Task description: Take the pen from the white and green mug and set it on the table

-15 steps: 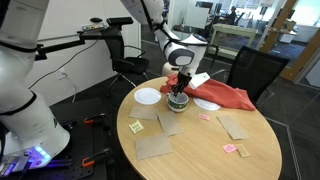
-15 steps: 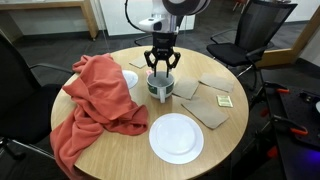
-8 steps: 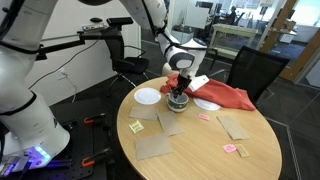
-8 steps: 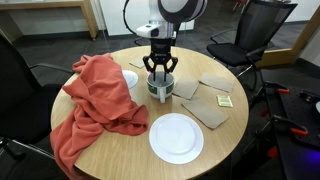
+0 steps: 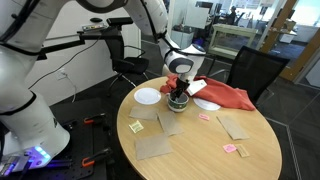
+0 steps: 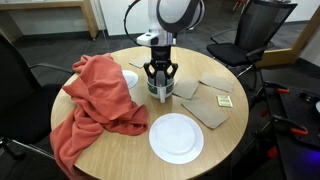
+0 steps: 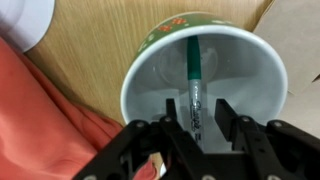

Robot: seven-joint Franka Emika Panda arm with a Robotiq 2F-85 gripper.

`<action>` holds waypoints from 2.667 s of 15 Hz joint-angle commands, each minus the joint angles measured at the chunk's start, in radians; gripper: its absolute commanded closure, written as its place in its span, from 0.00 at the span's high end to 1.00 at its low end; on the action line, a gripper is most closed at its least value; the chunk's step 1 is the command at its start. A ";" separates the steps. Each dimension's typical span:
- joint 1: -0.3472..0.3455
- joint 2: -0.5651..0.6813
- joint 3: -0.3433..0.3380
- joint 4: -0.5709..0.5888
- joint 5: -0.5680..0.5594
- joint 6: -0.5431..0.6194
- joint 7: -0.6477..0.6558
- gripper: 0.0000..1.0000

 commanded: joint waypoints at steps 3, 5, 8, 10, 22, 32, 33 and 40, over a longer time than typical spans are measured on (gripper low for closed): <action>-0.027 0.024 0.034 0.032 -0.025 -0.006 0.032 0.05; -0.029 0.017 0.034 0.027 -0.026 -0.003 0.034 0.00; -0.037 -0.011 0.036 0.006 -0.023 -0.005 0.033 0.03; -0.046 -0.034 0.039 -0.012 -0.018 -0.004 0.028 0.03; -0.173 -0.340 0.123 -0.236 0.197 0.000 -0.079 0.03; -0.133 -0.519 -0.040 -0.405 0.316 0.054 0.053 0.03; -0.130 -0.511 -0.054 -0.410 0.307 0.065 0.081 0.03; -0.133 -0.412 -0.128 -0.408 0.200 0.226 0.325 0.03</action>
